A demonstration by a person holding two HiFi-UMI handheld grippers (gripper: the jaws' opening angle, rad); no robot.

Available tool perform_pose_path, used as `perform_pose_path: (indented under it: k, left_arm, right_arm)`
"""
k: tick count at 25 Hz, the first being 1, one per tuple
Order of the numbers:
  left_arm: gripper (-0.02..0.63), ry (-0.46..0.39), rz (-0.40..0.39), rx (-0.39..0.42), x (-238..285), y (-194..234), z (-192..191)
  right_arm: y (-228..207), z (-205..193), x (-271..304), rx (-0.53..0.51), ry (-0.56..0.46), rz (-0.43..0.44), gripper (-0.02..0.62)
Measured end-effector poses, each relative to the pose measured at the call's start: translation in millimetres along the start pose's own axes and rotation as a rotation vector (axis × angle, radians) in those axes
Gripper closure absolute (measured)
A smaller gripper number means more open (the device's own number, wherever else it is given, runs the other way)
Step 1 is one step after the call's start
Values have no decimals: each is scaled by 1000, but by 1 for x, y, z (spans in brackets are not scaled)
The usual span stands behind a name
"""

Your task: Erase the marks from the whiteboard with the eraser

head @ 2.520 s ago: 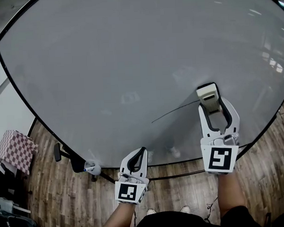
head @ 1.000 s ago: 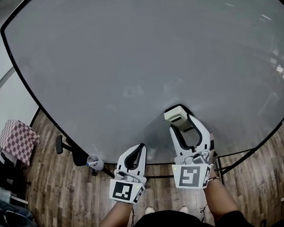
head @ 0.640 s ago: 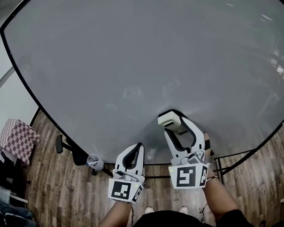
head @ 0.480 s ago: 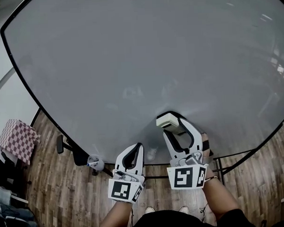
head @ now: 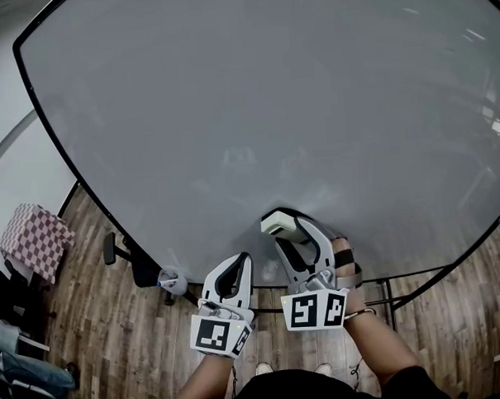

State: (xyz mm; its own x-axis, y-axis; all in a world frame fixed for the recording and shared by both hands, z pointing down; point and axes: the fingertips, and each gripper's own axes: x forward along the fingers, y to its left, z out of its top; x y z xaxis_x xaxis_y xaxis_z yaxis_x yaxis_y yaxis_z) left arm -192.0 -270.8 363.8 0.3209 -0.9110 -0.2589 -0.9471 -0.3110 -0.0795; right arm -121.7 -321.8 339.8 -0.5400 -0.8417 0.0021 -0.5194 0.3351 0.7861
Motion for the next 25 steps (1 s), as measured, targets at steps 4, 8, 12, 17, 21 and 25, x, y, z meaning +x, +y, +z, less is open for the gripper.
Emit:
perform_pose_path:
  k: [4, 8, 12, 17, 21, 25]
  left_arm:
    - [588, 5, 16, 5, -11, -8, -1]
    - [588, 15, 35, 6, -14, -2, 0]
    - [587, 21, 47, 9, -19, -4, 2]
    - [588, 21, 36, 14, -18, -13, 3]
    - [588, 16, 14, 17, -15, -29, 7]
    - [586, 30, -1, 29, -9, -42, 4]
  right_arm:
    - [18, -7, -5, -54, 5, 35, 341]
    - [29, -9, -1, -56, 11, 80, 341]
    - [22, -4, -17, -20, -21, 60, 341]
    - [-20, 7, -49, 87, -95, -36, 341]
    - [-55, 10, -81, 146, -146, -87, 339]
    - [-81, -4, -106, 274, -180, -158, 339]
